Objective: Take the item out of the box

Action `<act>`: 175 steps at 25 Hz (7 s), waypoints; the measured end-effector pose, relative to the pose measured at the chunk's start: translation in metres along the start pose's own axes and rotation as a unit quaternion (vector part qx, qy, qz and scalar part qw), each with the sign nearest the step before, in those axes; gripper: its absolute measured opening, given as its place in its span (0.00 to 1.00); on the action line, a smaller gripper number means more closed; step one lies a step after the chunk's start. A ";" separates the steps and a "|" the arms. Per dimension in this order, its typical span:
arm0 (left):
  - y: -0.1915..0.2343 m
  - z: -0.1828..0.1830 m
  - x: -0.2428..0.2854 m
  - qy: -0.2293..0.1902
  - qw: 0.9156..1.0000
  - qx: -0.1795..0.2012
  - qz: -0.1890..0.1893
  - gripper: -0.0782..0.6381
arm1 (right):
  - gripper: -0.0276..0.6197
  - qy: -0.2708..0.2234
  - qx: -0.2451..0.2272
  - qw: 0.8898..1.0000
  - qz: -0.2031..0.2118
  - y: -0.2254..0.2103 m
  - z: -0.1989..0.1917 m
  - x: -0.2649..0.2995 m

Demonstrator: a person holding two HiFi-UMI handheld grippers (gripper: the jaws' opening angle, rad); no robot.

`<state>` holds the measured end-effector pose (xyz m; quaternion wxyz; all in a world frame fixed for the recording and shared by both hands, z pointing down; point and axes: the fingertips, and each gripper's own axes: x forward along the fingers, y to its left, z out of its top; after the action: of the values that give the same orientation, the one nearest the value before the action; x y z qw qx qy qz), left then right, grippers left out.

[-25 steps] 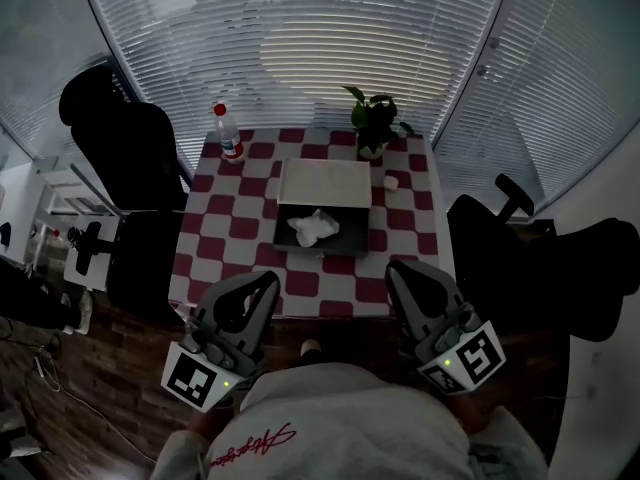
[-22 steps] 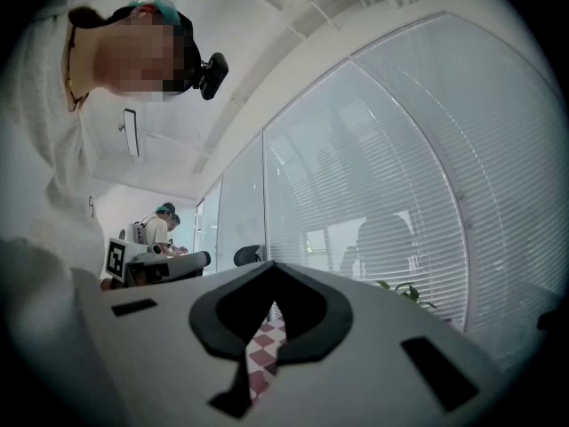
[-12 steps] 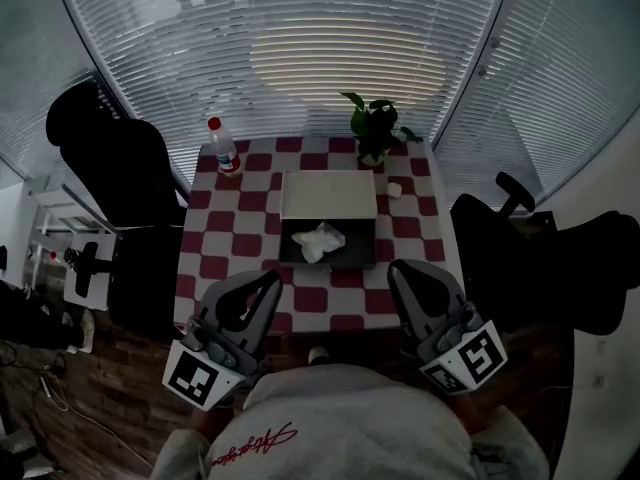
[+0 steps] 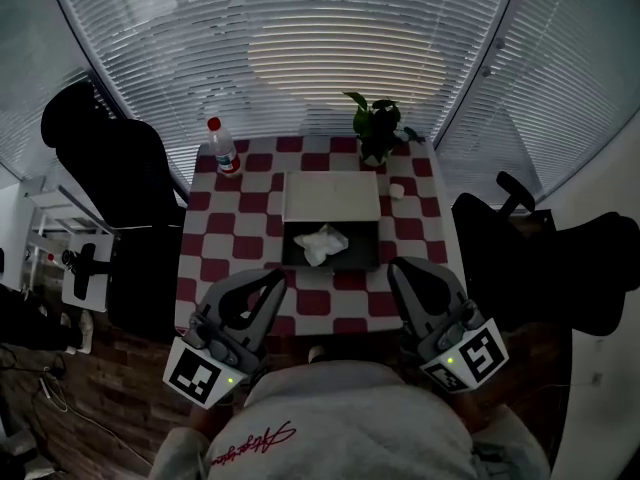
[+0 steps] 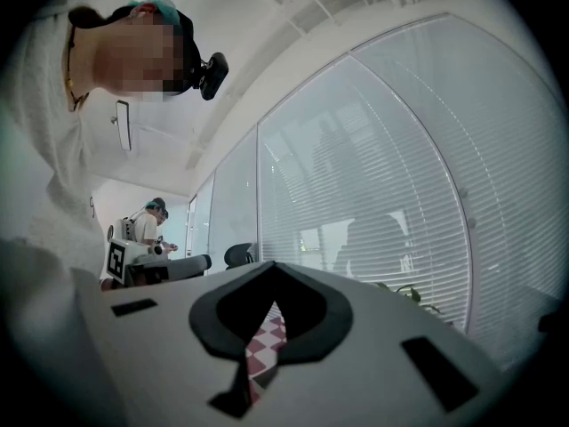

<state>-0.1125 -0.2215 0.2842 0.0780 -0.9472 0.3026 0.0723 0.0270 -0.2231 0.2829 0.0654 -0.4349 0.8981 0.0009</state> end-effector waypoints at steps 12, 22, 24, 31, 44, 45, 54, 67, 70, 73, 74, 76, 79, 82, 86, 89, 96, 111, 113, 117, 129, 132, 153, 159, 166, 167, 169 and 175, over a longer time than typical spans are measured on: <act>0.007 0.004 0.007 -0.006 0.999 -0.003 0.046 0.13 | 0.05 -0.002 0.004 0.999 0.036 -0.015 0.005 0.013; 0.013 0.004 0.020 -0.015 0.997 -0.003 0.076 0.13 | 0.05 0.003 0.003 0.998 0.062 -0.030 0.006 0.018; 0.013 0.003 0.022 -0.016 0.997 -0.004 0.079 0.13 | 0.05 0.006 0.003 0.998 0.065 -0.033 0.004 0.018; 0.013 0.001 0.022 -0.009 0.995 -0.002 0.097 0.13 | 0.05 0.003 0.005 0.996 0.087 -0.035 0.005 0.026; 0.013 0.000 0.013 -0.002 0.992 0.006 0.127 0.13 | 0.05 0.018 0.009 0.993 0.117 -0.033 -0.005 0.037; 0.013 0.001 0.012 -0.001 0.992 0.007 0.129 0.13 | 0.06 0.018 0.010 0.993 0.119 -0.033 -0.006 0.038; 0.013 0.002 0.000 0.006 0.989 0.015 0.148 0.13 | 0.16 0.020 0.019 0.990 0.138 -0.027 -0.010 0.047; 0.008 0.001 -0.016 0.014 0.985 0.018 0.173 0.13 | 0.22 0.046 0.024 0.986 0.161 -0.017 -0.031 0.056; 0.007 0.002 -0.020 0.015 0.983 0.019 0.180 0.13 | 0.23 0.054 0.025 0.984 0.167 -0.014 -0.037 0.059; 0.007 0.001 -0.024 0.016 0.982 0.019 0.187 0.13 | 0.23 0.061 0.027 0.983 0.172 -0.011 -0.044 0.062; 0.008 0.001 -0.026 0.017 0.982 0.018 0.188 0.13 | 0.23 0.063 0.028 0.982 0.173 -0.009 -0.045 0.063; 0.009 0.000 -0.028 0.018 0.981 0.018 0.192 0.13 | 0.23 0.066 0.030 0.982 0.176 -0.007 -0.049 0.065; 0.010 0.001 -0.029 0.018 0.980 0.019 0.195 0.13 | 0.23 0.072 0.030 0.981 0.180 -0.005 -0.054 0.068; 0.012 0.002 -0.030 0.017 0.980 0.021 0.197 0.13 | 0.23 0.079 0.028 0.980 0.182 -0.004 -0.059 0.072; 0.012 0.002 -0.030 0.017 0.980 0.020 0.197 0.13 | 0.24 0.091 0.024 0.979 0.183 -0.003 -0.068 0.077; 0.012 0.003 -0.031 0.018 0.980 0.022 0.198 0.13 | 0.24 0.098 0.021 0.978 0.185 -0.003 -0.075 0.079; 0.014 0.003 -0.034 0.019 0.979 0.025 0.204 0.13 | 0.24 0.117 0.019 0.975 0.188 -0.003 -0.092 0.085; 0.014 0.004 -0.042 0.024 0.975 0.030 0.217 0.13 | 0.24 0.151 0.013 0.969 0.193 -0.004 -0.123 0.095; 0.014 0.004 -0.043 0.025 0.975 0.030 0.219 0.13 | 0.24 0.158 0.013 0.969 0.192 -0.004 -0.127 0.096; 0.014 0.005 -0.044 0.027 0.974 0.032 0.221 0.13 | 0.24 0.165 0.014 0.967 0.192 -0.005 -0.134 0.097; 0.014 0.006 -0.047 0.031 0.973 0.036 0.225 0.13 | 0.24 0.187 0.006 0.963 0.193 -0.008 -0.151 0.103; 0.014 0.007 -0.049 0.030 0.973 0.038 0.225 0.13 | 0.25 0.194 -0.002 0.962 0.195 -0.007 -0.155 0.103; 0.016 0.005 -0.055 0.029 0.971 0.033 0.234 0.13 | 0.25 0.247 -0.039 0.948 0.196 -0.012 -0.201 0.114; 0.015 0.004 -0.058 0.032 0.970 0.033 0.237 0.13 | 0.25 0.267 -0.049 0.942 0.199 -0.013 -0.219 0.114; 0.016 0.005 -0.060 0.031 0.970 0.034 0.240 0.13 | 0.25 0.285 -0.055 0.938 0.192 -0.018 -0.233 0.117; 0.016 0.005 -0.061 0.031 0.970 0.034 0.240 0.13 | 0.25 0.287 -0.056 0.937 0.191 -0.019 -0.235 0.118; 0.016 0.004 -0.061 0.032 0.969 0.034 0.241 0.13 | 0.25 0.291 -0.057 0.936 0.191 -0.019 -0.238 0.119; 0.015 0.004 -0.062 0.032 0.969 0.033 0.242 0.13 | 0.25 0.304 -0.056 0.932 0.188 -0.022 -0.249 0.117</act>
<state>-0.1717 -0.1985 0.2900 0.0796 -0.8443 0.5277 0.0483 -0.0563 -0.3433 0.5169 -0.2366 -0.2407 0.9388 -0.0690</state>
